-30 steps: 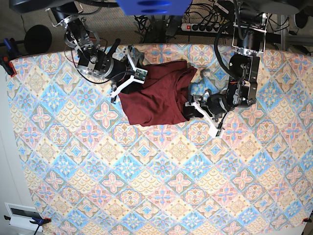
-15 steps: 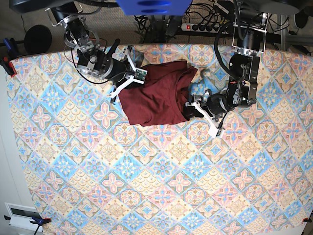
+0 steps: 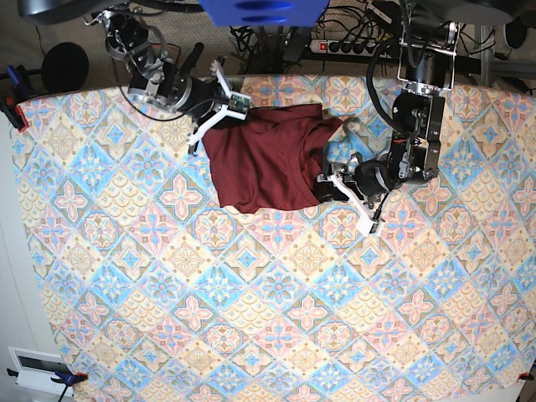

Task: Layout the t-shirt on the table in an organized manner, then fold the t-shirt properly
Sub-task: 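Release the shirt with the right gripper and lift it away, then grasp the folded shirt's edges with both grippers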

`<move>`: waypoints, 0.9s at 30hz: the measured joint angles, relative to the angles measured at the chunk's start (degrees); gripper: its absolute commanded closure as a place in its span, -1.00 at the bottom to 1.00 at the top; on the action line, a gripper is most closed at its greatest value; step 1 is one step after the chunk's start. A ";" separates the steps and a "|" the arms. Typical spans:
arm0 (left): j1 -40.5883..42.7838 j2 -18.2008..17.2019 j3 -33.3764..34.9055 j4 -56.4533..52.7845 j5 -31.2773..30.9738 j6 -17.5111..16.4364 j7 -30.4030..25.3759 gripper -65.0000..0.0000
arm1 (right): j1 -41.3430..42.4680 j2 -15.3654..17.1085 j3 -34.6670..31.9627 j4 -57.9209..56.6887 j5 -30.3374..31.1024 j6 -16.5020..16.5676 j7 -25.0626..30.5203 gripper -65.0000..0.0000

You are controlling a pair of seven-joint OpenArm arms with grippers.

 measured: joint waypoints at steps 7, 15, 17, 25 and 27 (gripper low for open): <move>0.02 -0.17 -0.02 -2.67 0.00 0.00 -0.22 0.25 | -0.50 -0.02 -0.04 1.03 0.02 0.20 0.02 1.00; 4.55 -2.25 -0.46 6.03 -1.57 -0.09 0.00 0.25 | -0.63 0.00 1.62 1.20 0.00 0.17 -0.04 1.00; 5.11 -2.29 -0.33 7.56 -2.34 -0.24 -0.13 0.25 | -0.79 -0.11 1.57 1.25 0.02 0.22 0.00 1.00; 11.37 -4.68 -0.28 13.77 -2.32 -0.17 0.35 0.25 | -3.41 -0.17 4.26 1.42 0.44 0.22 0.15 1.00; 13.11 -5.62 -0.24 16.74 -3.32 -0.63 0.09 0.25 | -4.59 -0.04 6.21 1.55 0.22 -0.42 0.17 1.00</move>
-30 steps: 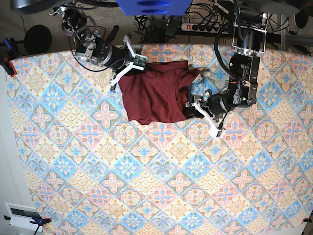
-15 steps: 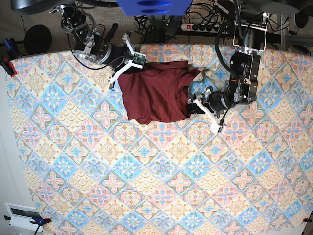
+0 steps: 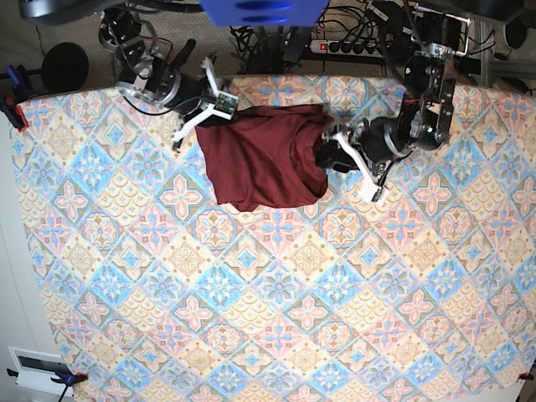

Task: Layout the t-shirt on the table in an organized manner, then fold the t-shirt properly
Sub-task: 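Grasp the folded shirt's edges with both grippers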

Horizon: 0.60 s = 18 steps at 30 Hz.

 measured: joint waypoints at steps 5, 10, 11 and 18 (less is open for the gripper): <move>3.41 -0.33 -0.11 1.99 0.31 0.50 0.11 0.25 | -1.07 -0.11 0.92 0.00 0.20 0.52 0.13 1.00; 6.08 -1.22 0.48 4.02 -0.46 0.48 0.15 0.25 | -0.79 0.07 0.79 0.00 -0.04 0.46 -0.24 1.00; 6.08 -1.25 0.48 4.09 -0.48 0.44 0.13 0.25 | -0.79 0.02 0.74 0.00 -0.02 0.46 -0.48 1.00; 6.12 -3.30 1.14 3.98 0.00 0.44 0.11 0.25 | -0.79 0.07 -0.98 0.00 -0.24 0.42 -0.70 0.77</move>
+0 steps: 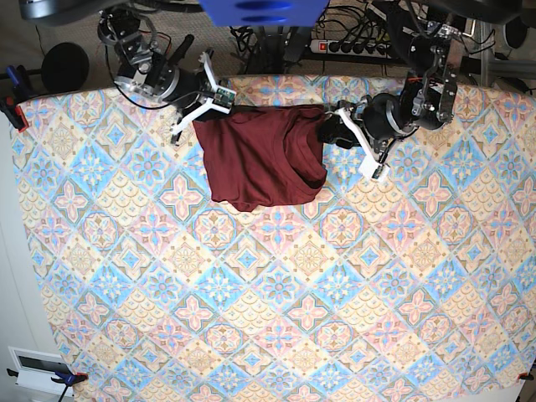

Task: Layout the t-shirt on the table in an organized manner, then fold the t-shirt properly
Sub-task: 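Grasp the folded shirt's edges with both grippers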

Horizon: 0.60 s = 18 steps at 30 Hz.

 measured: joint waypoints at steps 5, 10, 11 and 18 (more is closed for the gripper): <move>-0.02 -2.54 1.11 -0.15 7.28 0.26 0.13 0.25 | -0.15 1.18 -0.55 0.00 0.39 0.22 0.31 0.57; 0.15 -1.97 -1.75 0.00 9.53 -0.02 0.42 0.25 | -0.28 2.29 -0.11 0.00 0.02 0.24 0.26 0.57; 0.48 -1.92 -3.30 0.52 8.70 0.09 0.15 0.25 | -0.28 2.12 -0.11 0.00 0.02 0.20 0.28 0.57; 1.27 -1.64 -9.60 3.13 -11.93 -0.17 -0.02 0.25 | -0.15 2.08 -0.11 0.07 0.02 0.22 0.26 0.57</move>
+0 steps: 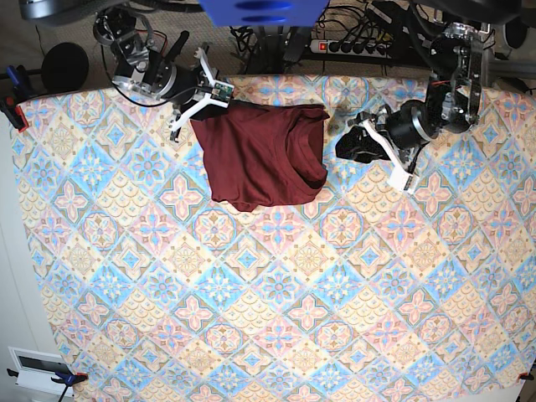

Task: Layout the t-shirt on the table in an organized manner, then fold the t-shirt properly
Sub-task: 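Grasp the folded shirt's edges with both grippers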

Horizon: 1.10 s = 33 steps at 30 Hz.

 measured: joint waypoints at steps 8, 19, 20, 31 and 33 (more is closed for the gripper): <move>-0.55 3.19 5.75 -0.09 0.28 0.20 0.39 0.25 | 3.41 -0.24 0.09 0.07 0.31 -0.02 0.07 0.57; -3.15 7.06 20.55 -2.43 16.48 -0.04 -0.13 0.25 | 5.35 -5.90 7.89 0.02 -0.02 0.00 -0.48 0.72; -3.54 7.08 21.49 -3.32 18.93 -0.02 0.04 0.25 | 5.29 -6.01 7.85 -0.04 0.02 -0.02 -0.44 0.72; -3.41 5.92 16.06 -5.70 24.26 0.09 -0.28 0.25 | 5.11 -5.97 7.52 -0.09 0.37 0.02 -0.48 0.71; -2.27 5.95 14.56 -5.70 24.17 0.00 -0.26 0.25 | 5.60 -5.97 7.45 -0.09 0.37 0.02 -0.42 0.71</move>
